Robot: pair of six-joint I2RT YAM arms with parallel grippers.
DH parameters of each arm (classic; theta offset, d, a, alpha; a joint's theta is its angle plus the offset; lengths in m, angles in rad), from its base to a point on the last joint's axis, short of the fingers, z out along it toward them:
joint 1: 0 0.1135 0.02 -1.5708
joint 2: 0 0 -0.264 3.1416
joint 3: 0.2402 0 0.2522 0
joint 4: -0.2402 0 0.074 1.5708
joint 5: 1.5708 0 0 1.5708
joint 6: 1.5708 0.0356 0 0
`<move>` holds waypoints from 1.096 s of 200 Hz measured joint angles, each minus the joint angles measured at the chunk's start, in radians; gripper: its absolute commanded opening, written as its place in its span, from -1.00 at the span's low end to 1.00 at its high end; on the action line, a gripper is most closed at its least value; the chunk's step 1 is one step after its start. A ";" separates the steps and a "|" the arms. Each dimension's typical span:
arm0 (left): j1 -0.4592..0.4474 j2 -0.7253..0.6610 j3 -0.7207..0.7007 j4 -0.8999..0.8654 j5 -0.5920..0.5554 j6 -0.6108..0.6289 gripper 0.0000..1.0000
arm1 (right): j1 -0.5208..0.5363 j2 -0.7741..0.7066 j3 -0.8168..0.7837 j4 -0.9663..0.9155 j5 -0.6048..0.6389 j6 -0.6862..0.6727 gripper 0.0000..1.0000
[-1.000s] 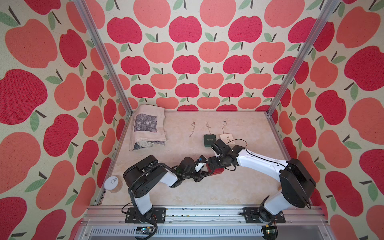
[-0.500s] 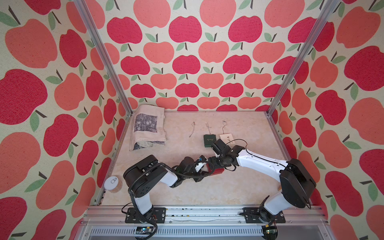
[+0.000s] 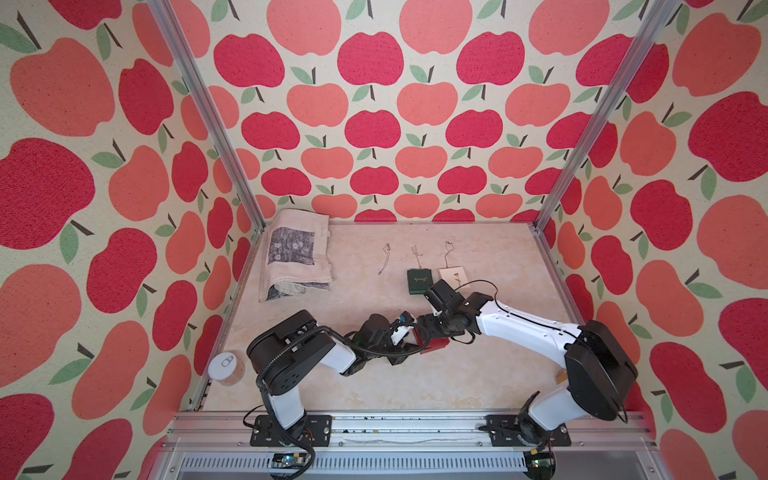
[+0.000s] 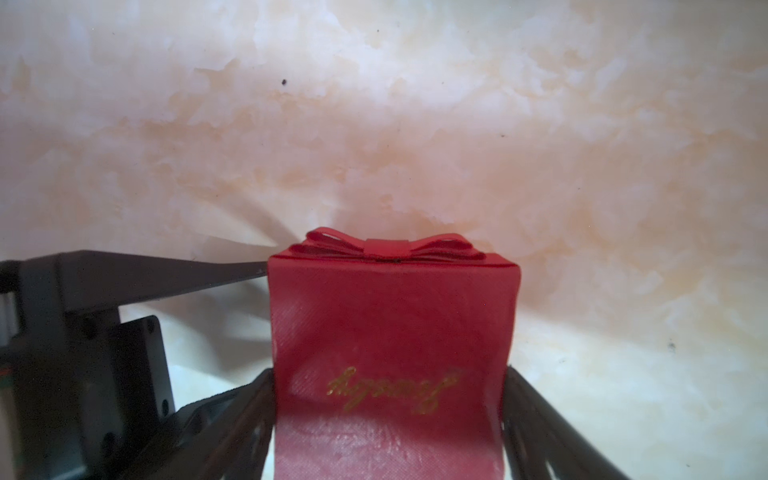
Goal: Take the necklace out of the lift-off lid jewelry box
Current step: Close the lid on the jewelry box.
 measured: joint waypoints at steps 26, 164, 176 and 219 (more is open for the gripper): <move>0.000 0.000 0.000 0.000 0.000 0.000 0.16 | 0.000 -0.006 -0.014 0.012 0.000 -0.006 0.64; 0.000 0.002 0.001 0.001 0.000 -0.002 0.15 | 0.016 0.005 -0.024 0.019 -0.015 -0.088 0.63; 0.000 0.004 0.002 0.003 0.000 -0.002 0.16 | 0.016 0.008 -0.024 0.022 -0.015 -0.088 0.63; 0.000 0.007 0.005 0.003 -0.002 -0.002 0.15 | 0.016 0.034 -0.024 0.034 -0.014 -0.092 0.62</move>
